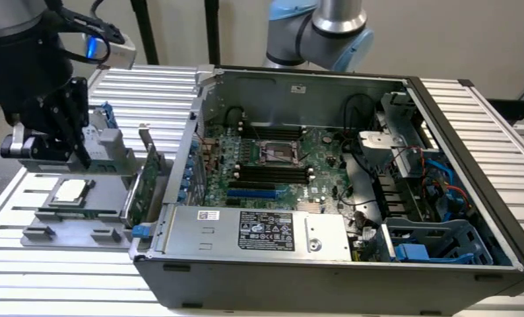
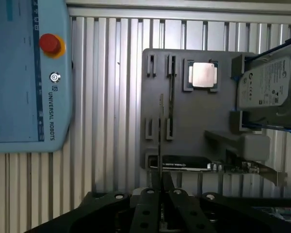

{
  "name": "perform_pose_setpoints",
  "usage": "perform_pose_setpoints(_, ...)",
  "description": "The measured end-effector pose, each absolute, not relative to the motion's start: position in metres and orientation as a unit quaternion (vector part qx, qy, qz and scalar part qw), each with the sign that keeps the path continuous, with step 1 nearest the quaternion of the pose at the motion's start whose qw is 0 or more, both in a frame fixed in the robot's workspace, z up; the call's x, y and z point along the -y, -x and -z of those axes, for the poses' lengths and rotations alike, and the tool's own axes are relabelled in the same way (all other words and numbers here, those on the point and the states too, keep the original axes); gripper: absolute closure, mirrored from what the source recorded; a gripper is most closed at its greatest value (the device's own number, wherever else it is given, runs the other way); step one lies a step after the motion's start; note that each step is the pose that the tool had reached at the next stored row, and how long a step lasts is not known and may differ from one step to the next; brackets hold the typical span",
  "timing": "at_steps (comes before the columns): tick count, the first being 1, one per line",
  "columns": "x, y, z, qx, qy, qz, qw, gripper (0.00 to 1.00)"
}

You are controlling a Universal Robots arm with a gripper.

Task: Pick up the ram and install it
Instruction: 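Pick up the ram and move it above insertion slot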

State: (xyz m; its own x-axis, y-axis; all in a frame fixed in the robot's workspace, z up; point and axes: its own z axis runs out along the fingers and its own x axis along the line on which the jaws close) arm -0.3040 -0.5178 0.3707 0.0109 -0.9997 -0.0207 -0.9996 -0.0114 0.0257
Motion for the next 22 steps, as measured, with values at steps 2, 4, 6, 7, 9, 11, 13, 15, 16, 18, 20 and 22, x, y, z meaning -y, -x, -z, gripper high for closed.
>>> perform_pose_setpoints(2, 0.518, 0.295, -0.378, 0.703, -0.711, 0.017, 0.001, 1.00)
perform_pose_setpoints(4, 0.518, 0.286, -0.384, 0.703, -0.711, 0.017, 0.001, 1.00)
perform_pose_setpoints(6, 0.518, 0.275, -0.391, 0.703, -0.711, 0.018, 0.000, 1.00)
perform_pose_setpoints(7, 0.518, 0.270, -0.393, 0.703, -0.711, 0.018, 0.000, 1.00)
perform_pose_setpoints(9, 0.518, 0.260, -0.397, 0.703, -0.711, 0.019, 0.000, 1.00)
perform_pose_setpoints(11, 0.518, 0.242, -0.401, 0.703, -0.711, 0.020, -0.002, 1.00)
perform_pose_setpoints(13, 0.518, 0.233, -0.402, 0.703, -0.711, 0.020, -0.002, 1.00)
perform_pose_setpoints(15, 0.518, 0.220, -0.402, 0.703, -0.711, 0.021, -0.003, 1.00)
perform_pose_setpoints(16, 0.518, 0.216, -0.402, 0.703, -0.711, 0.021, -0.003, 1.00)
perform_pose_setpoints(18, 0.518, 0.207, -0.402, 0.703, -0.711, 0.022, -0.004, 1.00)
perform_pose_setpoints(20, 0.517, 0.197, -0.402, 0.703, -0.711, 0.022, -0.004, 1.00)
perform_pose_setpoints(22, 0.517, 0.188, -0.402, 0.703, -0.711, 0.023, -0.004, 1.00)
